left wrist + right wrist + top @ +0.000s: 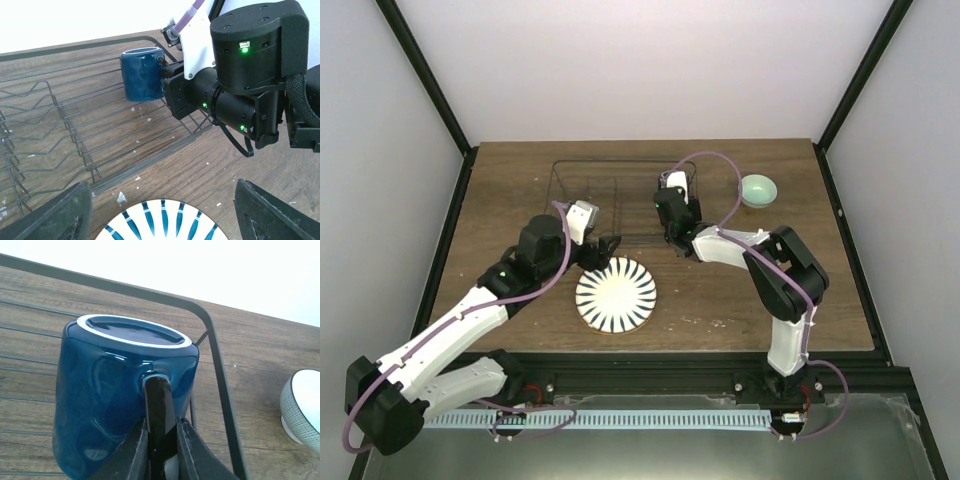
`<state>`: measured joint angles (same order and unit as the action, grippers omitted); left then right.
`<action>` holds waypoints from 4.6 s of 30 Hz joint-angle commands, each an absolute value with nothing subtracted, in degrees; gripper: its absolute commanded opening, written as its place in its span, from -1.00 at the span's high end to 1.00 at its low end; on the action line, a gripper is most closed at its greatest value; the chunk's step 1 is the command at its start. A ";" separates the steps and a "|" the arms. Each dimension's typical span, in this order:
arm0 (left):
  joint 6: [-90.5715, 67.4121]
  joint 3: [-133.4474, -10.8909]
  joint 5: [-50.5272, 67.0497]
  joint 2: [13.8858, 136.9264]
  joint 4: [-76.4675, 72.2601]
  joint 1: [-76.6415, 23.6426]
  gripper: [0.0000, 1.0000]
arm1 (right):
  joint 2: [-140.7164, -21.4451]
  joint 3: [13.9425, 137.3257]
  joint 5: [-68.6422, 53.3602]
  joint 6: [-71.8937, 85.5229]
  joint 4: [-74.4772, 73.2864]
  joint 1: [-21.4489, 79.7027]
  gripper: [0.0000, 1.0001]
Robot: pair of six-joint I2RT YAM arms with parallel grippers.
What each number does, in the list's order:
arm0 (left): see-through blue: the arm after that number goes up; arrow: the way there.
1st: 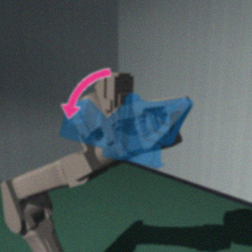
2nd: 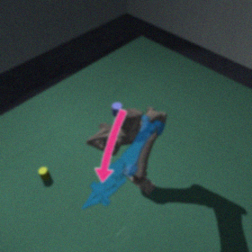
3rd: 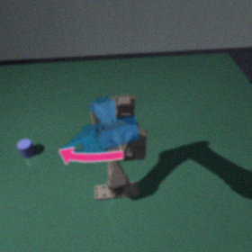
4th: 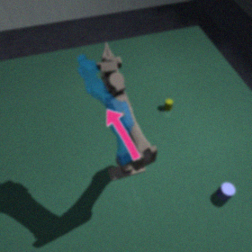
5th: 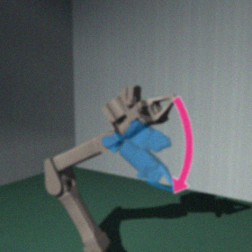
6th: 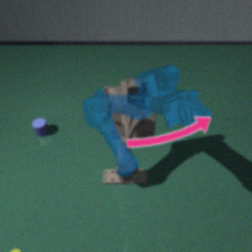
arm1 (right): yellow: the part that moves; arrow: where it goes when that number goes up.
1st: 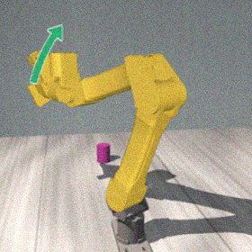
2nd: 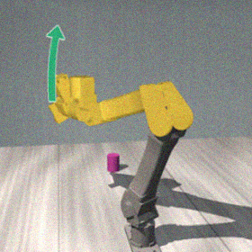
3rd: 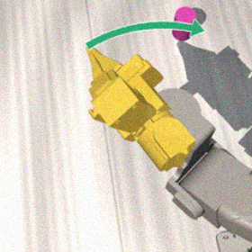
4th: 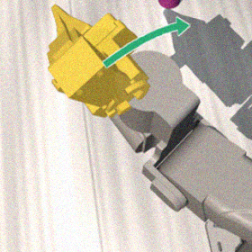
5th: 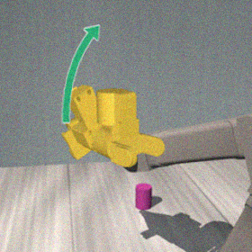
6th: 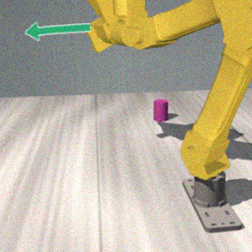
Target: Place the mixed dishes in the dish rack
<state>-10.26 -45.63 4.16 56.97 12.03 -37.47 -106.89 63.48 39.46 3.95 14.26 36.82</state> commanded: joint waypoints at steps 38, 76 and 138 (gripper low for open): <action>-11.36 -45.66 6.49 59.35 9.67 -37.16 -0.57 | -97.75 64.52 34.41 21.58 -4.22 40.82 -0.01; -14.38 -58.66 6.80 71.03 21.43 -37.44 -0.51 | -111.83 85.52 19.73 4.09 -15.18 8.94 0.17; -21.51 -44.71 38.72 73.21 -4.87 -33.74 -0.47 | -77.14 63.31 -58.78 12.29 -15.21 -2.65 0.99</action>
<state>-20.36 -46.54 33.93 73.80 0.30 -34.00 -82.54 67.13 -42.94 10.37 -20.01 -3.01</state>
